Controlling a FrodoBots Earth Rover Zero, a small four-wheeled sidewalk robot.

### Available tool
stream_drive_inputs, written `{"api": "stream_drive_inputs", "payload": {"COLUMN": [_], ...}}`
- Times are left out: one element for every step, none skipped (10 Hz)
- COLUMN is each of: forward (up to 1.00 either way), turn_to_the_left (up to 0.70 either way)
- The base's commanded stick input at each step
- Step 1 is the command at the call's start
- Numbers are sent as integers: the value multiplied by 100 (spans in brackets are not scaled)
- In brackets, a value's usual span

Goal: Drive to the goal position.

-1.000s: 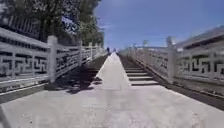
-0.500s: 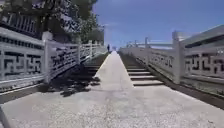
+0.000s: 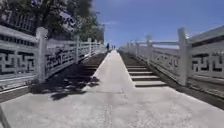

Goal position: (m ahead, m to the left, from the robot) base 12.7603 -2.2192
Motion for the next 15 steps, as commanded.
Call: {"api": "stream_drive_inputs", "payload": {"forward": [45,45,45,45,45,45,45,45,45,45,45,45,45,45,45], "turn_to_the_left": [0,0,0,0,0,0,0,0,0,0,0,0,0,0,0]}}
